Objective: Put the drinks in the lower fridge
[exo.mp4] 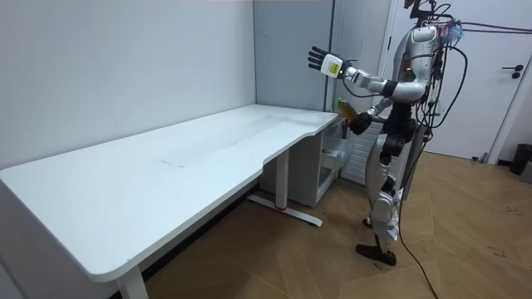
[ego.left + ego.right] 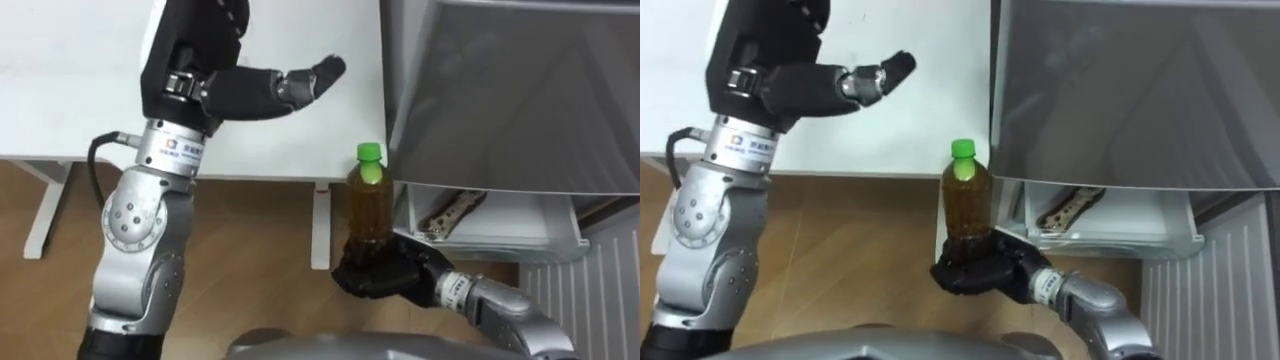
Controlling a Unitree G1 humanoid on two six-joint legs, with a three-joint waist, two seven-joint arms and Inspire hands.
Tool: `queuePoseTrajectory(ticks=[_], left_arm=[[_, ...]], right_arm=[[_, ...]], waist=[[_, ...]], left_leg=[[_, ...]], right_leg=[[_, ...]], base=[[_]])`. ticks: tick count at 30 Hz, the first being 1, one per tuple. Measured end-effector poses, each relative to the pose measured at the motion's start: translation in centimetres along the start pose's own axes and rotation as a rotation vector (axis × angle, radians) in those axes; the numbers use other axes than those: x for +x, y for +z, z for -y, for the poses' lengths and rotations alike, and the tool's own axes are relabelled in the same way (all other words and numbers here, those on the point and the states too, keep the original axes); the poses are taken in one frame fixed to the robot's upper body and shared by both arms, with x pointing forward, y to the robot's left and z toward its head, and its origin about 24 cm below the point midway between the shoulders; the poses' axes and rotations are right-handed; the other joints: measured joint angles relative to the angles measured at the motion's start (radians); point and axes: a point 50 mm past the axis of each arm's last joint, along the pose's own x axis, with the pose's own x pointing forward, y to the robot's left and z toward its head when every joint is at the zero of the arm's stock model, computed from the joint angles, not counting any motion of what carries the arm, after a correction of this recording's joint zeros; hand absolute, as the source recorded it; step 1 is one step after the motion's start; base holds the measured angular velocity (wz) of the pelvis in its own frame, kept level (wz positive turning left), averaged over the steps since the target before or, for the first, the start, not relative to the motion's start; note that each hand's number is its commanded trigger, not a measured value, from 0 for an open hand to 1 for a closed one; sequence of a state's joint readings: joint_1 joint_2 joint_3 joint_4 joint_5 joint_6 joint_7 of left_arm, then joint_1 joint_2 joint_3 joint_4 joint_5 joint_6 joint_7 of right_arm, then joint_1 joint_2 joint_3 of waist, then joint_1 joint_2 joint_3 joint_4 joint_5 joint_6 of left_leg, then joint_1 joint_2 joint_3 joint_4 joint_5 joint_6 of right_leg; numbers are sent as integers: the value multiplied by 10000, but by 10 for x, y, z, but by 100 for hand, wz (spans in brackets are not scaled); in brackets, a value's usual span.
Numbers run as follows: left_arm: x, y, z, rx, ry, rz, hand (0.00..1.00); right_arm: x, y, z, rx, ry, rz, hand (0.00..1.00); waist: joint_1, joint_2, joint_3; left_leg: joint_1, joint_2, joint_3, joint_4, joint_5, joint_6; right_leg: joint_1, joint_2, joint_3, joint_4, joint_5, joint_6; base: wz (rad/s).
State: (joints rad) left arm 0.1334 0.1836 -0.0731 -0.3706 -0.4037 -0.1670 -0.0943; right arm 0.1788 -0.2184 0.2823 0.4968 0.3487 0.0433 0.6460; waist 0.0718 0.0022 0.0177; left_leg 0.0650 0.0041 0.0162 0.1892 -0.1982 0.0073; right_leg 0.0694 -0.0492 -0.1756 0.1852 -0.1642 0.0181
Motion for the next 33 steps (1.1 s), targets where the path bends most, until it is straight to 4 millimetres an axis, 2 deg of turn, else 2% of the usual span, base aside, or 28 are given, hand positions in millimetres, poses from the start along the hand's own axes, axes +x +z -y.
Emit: queuePoseTrajectory(ticks=[2,7,11,16,19,21,23,28,30,32,33], left_arm=[[0,5,-9,16,522,217,0],[-2,12,-25,253,1804,485,0],[-6,15,-36,502,2800,643,0],[-17,20,-58,927,4192,697,0],[-26,22,-75,1229,5269,696,0],[-35,19,-87,1426,6067,442,0],[-46,7,-103,1557,7249,-167,0],[-68,-9,-123,1752,8957,-1057,0],[-81,-15,-133,1908,9668,-1475,0],[-103,-25,-143,2098,10572,-2287,0],[-108,-29,-145,2120,10742,-2528,0]], right_arm=[[-1,2,3,108,-215,191,100],[-4,-1,6,271,-500,202,100],[-10,-19,12,767,-871,-335,100],[-27,-43,16,1264,-1657,-894,100],[-39,-54,18,1634,-2058,-981,100],[-44,-56,21,1777,-2371,-943,100],[-49,-58,25,1973,-2937,-859,100],[-60,-67,31,2467,-3674,-887,100],[-64,-73,29,2660,-3814,-1048,100],[-67,-83,27,2956,-3925,-1376,100],[-69,-86,27,3049,-3962,-1485,100]], waist=[[126,-29,-19],[147,-26,-17],[182,36,1],[336,211,-60],[485,212,-64],[496,209,-63],[502,187,-49],[701,151,-50],[723,159,-109],[693,174,-114],[683,177,-119]], left_leg=[[64,6,2,-1,0,0],[320,-10,-170,-33,-1,-1],[324,-14,-259,-74,-3,-3],[348,-12,-193,-70,9,-14],[408,0,-166,-102,13,-19],[491,-2,-171,-152,13,-18],[607,-6,-177,-204,13,-18],[649,-7,-108,-231,8,-18],[676,0,-78,-271,4,-18],[663,5,-81,-274,3,-19],[656,5,-83,-274,3,-19]], right_leg=[[15,0,-2,1,0,-1],[366,-6,-83,-49,0,0],[457,-2,-163,-54,0,0],[447,20,-153,-148,-1,-3],[430,25,-138,-156,-5,-6],[481,15,-150,-173,-12,-3],[597,10,-176,-200,-20,9],[682,13,-142,-247,-24,13],[709,24,-125,-296,-24,13],[664,32,-121,-322,-24,13],[646,30,-138,-323,-24,13]], base=[[0],[6],[7],[-2],[-4],[-2],[0],[-1],[-4],[0],[3]])
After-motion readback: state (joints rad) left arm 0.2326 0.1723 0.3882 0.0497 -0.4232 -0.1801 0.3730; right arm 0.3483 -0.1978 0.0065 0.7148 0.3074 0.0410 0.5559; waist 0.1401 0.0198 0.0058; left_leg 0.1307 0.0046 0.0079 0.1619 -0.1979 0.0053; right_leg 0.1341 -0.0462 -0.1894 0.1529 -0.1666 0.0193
